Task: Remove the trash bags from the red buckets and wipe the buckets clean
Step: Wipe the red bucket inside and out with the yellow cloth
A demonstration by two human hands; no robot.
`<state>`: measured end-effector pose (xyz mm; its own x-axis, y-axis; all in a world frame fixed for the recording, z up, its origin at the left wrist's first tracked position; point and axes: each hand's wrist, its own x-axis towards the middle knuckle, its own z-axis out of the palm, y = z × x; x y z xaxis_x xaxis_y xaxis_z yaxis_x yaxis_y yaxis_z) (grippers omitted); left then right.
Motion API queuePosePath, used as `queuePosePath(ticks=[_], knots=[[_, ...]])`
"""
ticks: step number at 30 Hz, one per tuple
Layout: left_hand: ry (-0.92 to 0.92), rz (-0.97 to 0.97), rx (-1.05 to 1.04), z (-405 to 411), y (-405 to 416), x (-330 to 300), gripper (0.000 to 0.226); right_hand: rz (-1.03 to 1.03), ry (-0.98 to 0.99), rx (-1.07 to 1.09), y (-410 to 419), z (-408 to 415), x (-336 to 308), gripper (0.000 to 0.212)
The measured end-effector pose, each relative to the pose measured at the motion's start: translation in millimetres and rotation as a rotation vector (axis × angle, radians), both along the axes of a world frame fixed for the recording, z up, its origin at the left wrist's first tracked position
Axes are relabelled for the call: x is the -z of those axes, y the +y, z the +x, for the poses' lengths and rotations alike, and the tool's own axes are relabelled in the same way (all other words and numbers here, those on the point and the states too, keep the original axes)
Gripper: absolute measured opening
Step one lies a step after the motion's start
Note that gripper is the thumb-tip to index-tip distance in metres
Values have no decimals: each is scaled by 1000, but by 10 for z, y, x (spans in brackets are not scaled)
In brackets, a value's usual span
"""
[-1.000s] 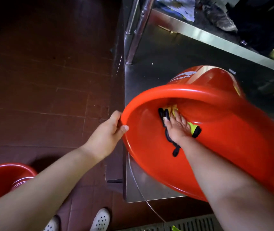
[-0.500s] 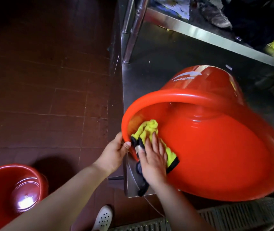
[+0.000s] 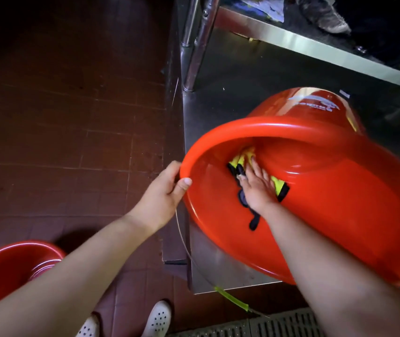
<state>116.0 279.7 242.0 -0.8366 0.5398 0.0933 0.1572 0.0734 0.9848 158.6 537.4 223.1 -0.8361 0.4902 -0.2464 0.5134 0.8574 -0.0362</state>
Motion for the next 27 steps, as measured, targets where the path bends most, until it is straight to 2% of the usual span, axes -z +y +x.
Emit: queuePosePath(ticks=[5, 9, 11, 14, 17, 20, 22, 24, 27], knots=[[-127, 128, -26, -52, 32, 12, 15, 20, -19, 51, 286, -214, 46, 56], [-501, 145, 41, 212, 48, 275, 12, -97, 141, 148, 189, -221, 24, 77], [-594, 194, 23, 307, 81, 331, 6, -131, 141, 166, 71, -216, -11, 69], [-613, 228, -7, 341, 103, 339, 7, -124, 112, 141, -257, -23, -2, 58], [-640, 281, -42, 366, 108, 318, 9, -135, 114, 43, -807, 417, 16, 76], [-633, 315, -29, 396, 100, 275, 14, -68, 114, -58, -1253, 869, 26, 57], [-613, 311, -3, 413, 96, 225, 12, -69, 82, -67, -1288, 974, -12, 57], [-584, 298, -13, 381, 101, 174, 12, -108, 26, -86, -1136, 890, -44, 68], [-510, 276, -53, 265, 77, 110, 11, -102, 58, -43, -775, 654, -21, 65]])
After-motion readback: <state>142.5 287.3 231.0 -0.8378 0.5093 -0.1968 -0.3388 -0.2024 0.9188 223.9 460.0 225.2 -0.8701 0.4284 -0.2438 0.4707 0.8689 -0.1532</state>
